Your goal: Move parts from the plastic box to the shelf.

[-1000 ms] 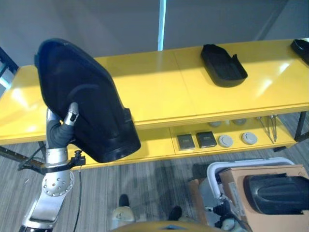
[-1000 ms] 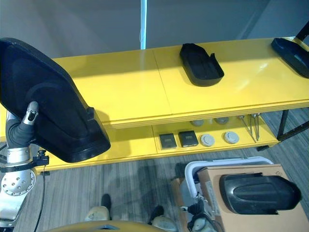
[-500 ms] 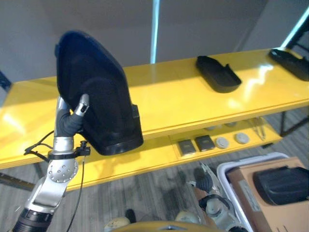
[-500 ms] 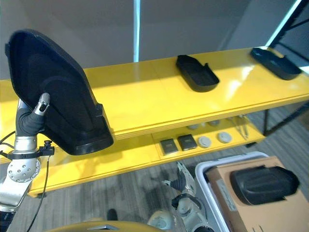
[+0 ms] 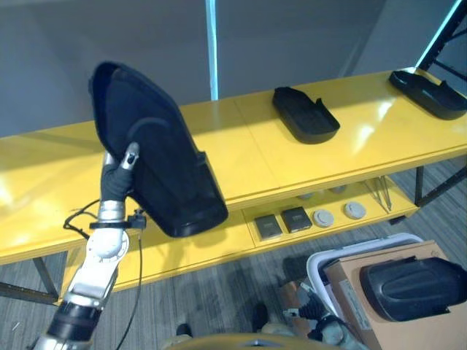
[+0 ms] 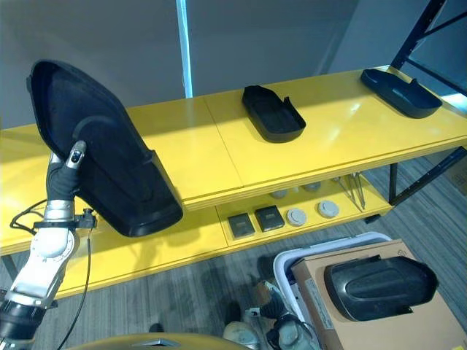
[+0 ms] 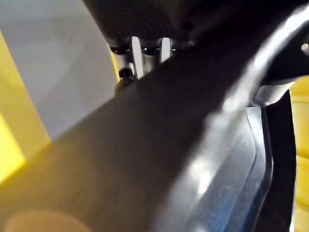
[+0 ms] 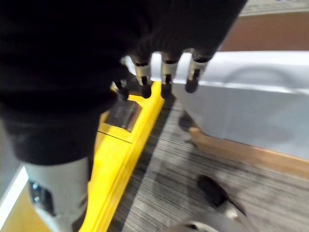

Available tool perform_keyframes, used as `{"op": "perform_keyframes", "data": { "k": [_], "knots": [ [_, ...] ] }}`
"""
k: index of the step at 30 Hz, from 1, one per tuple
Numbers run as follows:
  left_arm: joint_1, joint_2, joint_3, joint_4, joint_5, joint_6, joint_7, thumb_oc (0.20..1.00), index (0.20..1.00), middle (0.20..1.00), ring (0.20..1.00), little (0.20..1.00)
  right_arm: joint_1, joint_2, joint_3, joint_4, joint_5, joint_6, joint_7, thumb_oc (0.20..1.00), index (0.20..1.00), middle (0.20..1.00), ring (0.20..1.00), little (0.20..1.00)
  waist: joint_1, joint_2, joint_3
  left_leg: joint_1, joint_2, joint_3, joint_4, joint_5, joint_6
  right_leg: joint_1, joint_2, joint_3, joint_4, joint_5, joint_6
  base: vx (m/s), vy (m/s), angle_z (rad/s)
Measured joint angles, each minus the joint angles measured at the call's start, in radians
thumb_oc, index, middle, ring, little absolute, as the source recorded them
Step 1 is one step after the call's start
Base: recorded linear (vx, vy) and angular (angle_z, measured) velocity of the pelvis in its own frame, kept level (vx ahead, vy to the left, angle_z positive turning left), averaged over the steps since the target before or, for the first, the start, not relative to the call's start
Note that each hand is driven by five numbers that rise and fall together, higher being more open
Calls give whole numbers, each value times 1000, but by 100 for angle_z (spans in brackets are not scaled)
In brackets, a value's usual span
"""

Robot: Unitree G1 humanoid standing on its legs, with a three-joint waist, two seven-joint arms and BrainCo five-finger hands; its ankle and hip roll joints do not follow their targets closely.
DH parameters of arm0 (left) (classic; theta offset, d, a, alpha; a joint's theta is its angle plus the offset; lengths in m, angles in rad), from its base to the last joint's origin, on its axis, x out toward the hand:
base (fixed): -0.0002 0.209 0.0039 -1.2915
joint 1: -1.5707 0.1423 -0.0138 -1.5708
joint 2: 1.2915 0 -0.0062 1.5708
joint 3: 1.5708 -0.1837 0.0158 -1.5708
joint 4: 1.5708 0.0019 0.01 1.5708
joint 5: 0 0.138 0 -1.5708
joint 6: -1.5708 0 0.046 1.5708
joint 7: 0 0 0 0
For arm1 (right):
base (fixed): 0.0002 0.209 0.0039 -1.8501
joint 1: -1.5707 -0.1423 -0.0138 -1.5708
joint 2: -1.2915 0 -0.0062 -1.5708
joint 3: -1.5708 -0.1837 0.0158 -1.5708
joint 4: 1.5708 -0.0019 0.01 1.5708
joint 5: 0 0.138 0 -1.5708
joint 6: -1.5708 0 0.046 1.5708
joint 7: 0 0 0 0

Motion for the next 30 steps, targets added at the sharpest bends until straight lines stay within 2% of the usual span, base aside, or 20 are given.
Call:
{"op": "perform_keyframes", "data": {
  "k": [2, 6, 7, 8, 12, 14, 19, 20, 24, 28, 30],
  "knots": [
    [-72, 7, -8, 76, -44, 5, -16, 200, 200, 200, 200, 200, -1, 4, -1, 61, 57, 14, 51, 1000, 1000, 1000, 1000, 1000, -15, 2, -3, -27, 1, 0, -3, 5, -4, -27, 1, 0, 0, 5, -3, 32, -30, 0],
    [-215, 9, -47, 237, -110, 39, -39, 200, 200, 200, 200, 200, -33, 26, -52, 190, 134, 26, 76, 1000, 1000, 1000, 1000, 1000, -35, 5, -4, -56, -4, 5, 0, 13, -15, -60, -2, 6, 0, 14, -5, -13, -25, -6],
    [-247, 11, -62, 282, -132, 45, -44, 200, 200, 200, 200, 200, -27, 26, -64, 224, 151, 36, 92, 1000, 1000, 1000, 1000, 1000, -61, 5, -4, -69, -4, 10, -4, 15, -16, -77, -1, 11, 0, 15, -6, -37, -19, -6],
    [-294, 17, -90, 335, -150, 47, -51, 200, 200, 200, 200, 200, -28, 26, -59, 233, 153, 38, 100, 1000, 1000, 1000, 1000, 1000, -58, 5, -4, -78, -4, 12, -5, 15, -15, -88, -1, 13, 0, 17, -7, -30, -9, -8],
    [-482, 98, -189, 550, -209, 102, -89, 200, 200, 200, 200, 200, -48, 22, -43, 236, 189, 58, 122, 1000, 1000, 1000, 1000, 1000, -78, 10, 2, -144, -2, 27, -4, 27, -16, -163, 4, 26, 0, 35, -14, -45, -11, -15],
    [-539, 125, -195, 611, -226, 126, -96, 200, 200, 200, 200, 200, -75, 21, -43, 232, 204, 61, 136, 1000, 1000, 1000, 1000, 1000, -93, 13, 22, -159, -1, 32, -5, 35, -23, -183, 8, 31, 0, 40, -19, -47, 5, -7],
    [-780, 195, -313, 845, -285, 163, -162, 200, 200, 200, 200, 200, -147, 22, -24, 225, 263, 75, 139, 1000, 1000, 1000, 1000, 1000, -95, 25, 58, -223, 5, 35, -2, 50, -25, -250, 14, 35, 0, 54, -26, -7, -12, -4],
    [-831, 207, -362, 911, -284, 168, -172, 200, 200, 200, 200, 200, -158, 21, -20, 222, 280, 76, 138, 1000, 1000, 1000, 1000, 1000, -94, 27, 60, -227, 7, 36, 0, 50, -25, -255, 17, 34, 0, 54, -26, -4, -2, -4],
    [-854, 224, -358, 948, -280, 188, -181, 200, 200, 200, 200, 200, -203, 20, -19, 195, 339, 73, 139, 1000, 1000, 1000, 1000, 1000, -86, 43, 81, -232, 10, 48, -5, 49, -26, -266, 22, 37, 5, 54, -26, -10, -5, -6],
    [-907, 238, -392, 1045, -250, 216, -210, 200, 200, 200, 200, 200, -236, 26, 11, 176, 371, 57, 144, 1000, 1000, 1000, 1000, 1000, -83, 42, 108, -251, 10, 49, -5, 52, -31, -285, 22, 39, 7, 56, -27, -1, -2, -2],
    [-937, 244, -433, 1089, -190, 220, -233, 200, 200, 200, 200, 200, -246, 25, 38, 176, 372, 57, 144, 1000, 1000, 1000, 1000, 1000, -75, 39, 119, -261, 12, 44, 0, 53, -33, -292, 24, 36, 7, 56, -28, 7, -26, 6]
  ]
}}
